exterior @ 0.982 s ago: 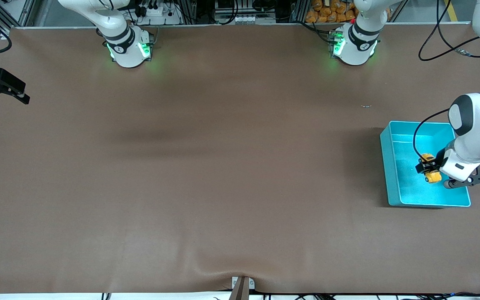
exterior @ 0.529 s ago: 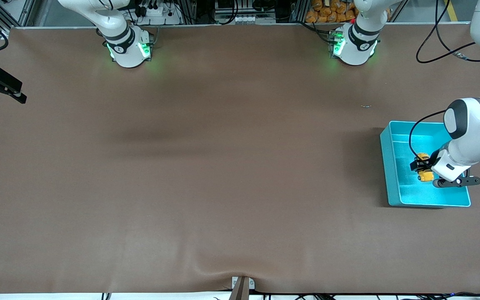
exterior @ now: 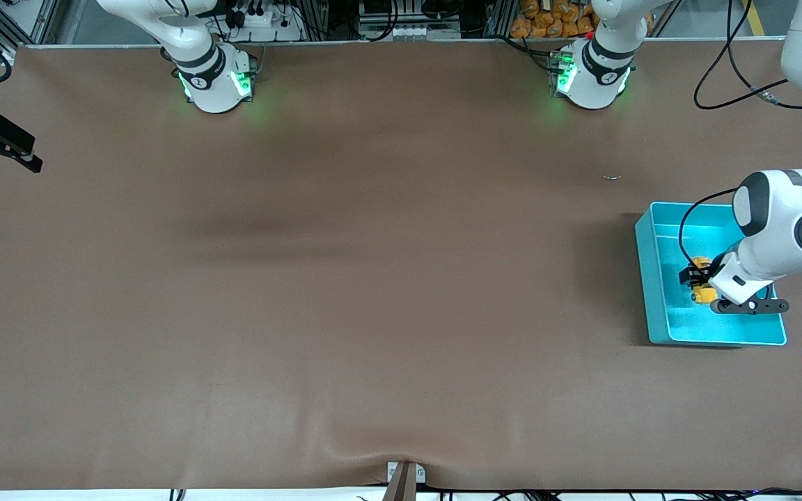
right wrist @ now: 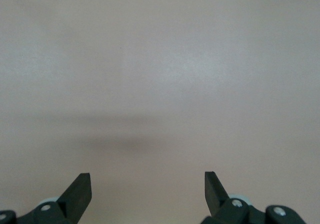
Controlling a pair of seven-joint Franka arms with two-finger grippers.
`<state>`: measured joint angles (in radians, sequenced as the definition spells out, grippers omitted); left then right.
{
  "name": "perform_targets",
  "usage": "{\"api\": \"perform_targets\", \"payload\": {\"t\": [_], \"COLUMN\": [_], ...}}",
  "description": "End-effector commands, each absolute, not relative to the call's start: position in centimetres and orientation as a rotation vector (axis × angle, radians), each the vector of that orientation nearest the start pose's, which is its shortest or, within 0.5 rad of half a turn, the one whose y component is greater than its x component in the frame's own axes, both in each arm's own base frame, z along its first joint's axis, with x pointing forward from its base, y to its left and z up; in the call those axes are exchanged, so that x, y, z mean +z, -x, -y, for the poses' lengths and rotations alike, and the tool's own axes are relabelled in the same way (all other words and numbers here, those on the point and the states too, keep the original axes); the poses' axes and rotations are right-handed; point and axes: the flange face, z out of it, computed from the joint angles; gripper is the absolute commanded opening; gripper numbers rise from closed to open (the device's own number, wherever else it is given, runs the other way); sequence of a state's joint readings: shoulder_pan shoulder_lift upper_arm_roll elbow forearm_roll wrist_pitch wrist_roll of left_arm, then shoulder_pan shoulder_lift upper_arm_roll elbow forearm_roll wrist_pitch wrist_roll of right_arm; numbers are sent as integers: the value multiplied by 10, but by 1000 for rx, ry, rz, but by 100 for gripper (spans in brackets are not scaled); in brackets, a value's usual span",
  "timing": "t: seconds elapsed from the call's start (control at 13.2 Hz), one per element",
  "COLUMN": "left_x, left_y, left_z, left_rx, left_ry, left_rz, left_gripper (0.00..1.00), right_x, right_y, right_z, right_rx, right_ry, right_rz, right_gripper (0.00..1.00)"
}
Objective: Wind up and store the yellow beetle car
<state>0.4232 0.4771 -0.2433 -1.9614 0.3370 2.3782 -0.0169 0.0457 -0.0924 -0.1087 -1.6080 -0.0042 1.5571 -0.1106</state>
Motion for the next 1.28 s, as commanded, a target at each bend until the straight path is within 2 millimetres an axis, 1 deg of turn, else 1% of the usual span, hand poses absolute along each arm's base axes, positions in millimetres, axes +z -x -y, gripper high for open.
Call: {"api": "perform_targets", "payload": {"t": [0.0,0.15,0.53,0.6,0.68,0.76,0.98,1.06,1.21], "left_x": [227,218,207,207,207,208,215,222,245], "left_y": [-605,-605,-606,-606,-606,-606,-607,-609,-611], "left_z": [-119,-120,-120,-120,-121,-121,-121,-121,-121], "left_rx": [45,50,32,33,34,31,16,1,-33], "left_ry": [2988,2973,2965,2964,2963,2963,2959,2955,2945], "left_rz": [-132,-163,-198,-202,-204,-204,-191,-187,-179], "left_gripper": [0,0,0,27,94,100,100,100,100], "right_x": [660,660,659,659,659,659,659,659,659], "right_y": [-520,-520,-521,-521,-521,-521,-521,-521,-521], "right_z": [40,40,41,41,41,42,41,42,42], "right_rx": [-64,-64,-61,-61,-61,-61,-61,-61,-61], "right_ry": [3148,3148,3149,3149,3149,3151,3149,3151,3151], "right_rz": [89,91,86,86,86,86,86,86,86], "right_gripper": [100,100,100,100,100,100,100,100,100]}}
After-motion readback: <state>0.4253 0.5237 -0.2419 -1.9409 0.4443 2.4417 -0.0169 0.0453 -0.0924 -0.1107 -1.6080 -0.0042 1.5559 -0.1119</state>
